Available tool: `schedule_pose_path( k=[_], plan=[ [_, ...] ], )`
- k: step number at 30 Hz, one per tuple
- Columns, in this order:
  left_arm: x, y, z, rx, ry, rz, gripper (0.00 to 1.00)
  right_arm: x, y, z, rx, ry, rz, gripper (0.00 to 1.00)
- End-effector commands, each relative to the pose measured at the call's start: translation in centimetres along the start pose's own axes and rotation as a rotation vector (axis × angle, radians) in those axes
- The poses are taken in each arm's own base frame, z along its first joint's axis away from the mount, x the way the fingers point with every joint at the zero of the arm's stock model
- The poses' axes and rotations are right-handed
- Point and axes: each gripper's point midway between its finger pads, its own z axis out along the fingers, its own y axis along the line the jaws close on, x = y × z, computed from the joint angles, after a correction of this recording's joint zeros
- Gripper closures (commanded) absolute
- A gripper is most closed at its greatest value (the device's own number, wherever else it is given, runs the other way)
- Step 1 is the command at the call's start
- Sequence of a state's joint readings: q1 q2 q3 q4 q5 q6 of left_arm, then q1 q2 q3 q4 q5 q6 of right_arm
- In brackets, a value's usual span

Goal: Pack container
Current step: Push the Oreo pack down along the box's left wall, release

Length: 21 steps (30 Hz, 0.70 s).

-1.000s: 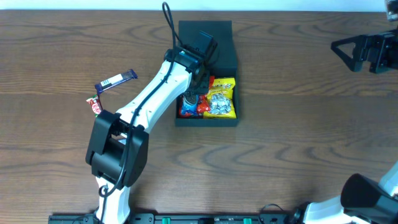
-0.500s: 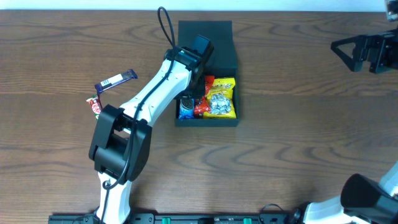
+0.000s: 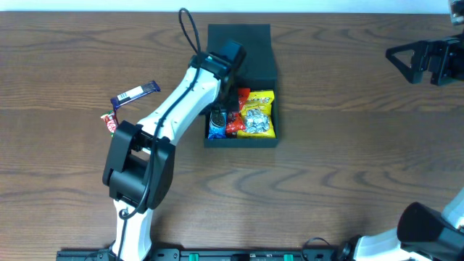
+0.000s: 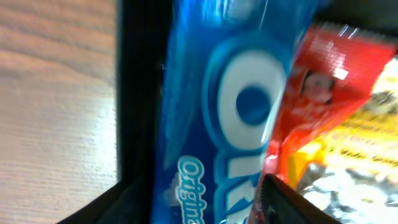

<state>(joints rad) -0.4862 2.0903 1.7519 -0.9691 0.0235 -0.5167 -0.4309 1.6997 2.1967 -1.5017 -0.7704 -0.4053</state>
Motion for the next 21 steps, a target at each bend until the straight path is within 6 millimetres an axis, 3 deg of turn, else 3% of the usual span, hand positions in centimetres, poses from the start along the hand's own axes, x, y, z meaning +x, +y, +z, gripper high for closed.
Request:
schedule_pose_path(
  k=[1, 5, 8, 13, 21],
  plan=[
    [-3.2, -0.5, -4.9, 0.059, -0.137, 0.004, 0.34, -0.1, 0.1, 0.0, -0.018, -0.007, 0.008, 0.01],
    [-4.7, -1.3, -7.3, 0.090, -0.214, 0.028, 0.34, -0.1, 0.1, 0.0, -0.018, -0.007, 0.009, 0.01],
    [-5.5, -2.0, -7.6, 0.111, -0.252, 0.054, 0.45, -0.1, 0.1, 0.0, -0.018, -0.007, 0.009, 0.01],
    [-6.5, -3.6, -5.9, 0.167, -0.262, 0.116, 0.76, 0.0, 0.1, 0.0, -0.018, -0.007, 0.017, 0.01],
    [-6.4, -4.9, -1.1, 0.199, -0.190, 0.134, 0.85, 0.0, 0.1, 0.0, -0.019, -0.006, 0.018, 0.01]
  ],
)
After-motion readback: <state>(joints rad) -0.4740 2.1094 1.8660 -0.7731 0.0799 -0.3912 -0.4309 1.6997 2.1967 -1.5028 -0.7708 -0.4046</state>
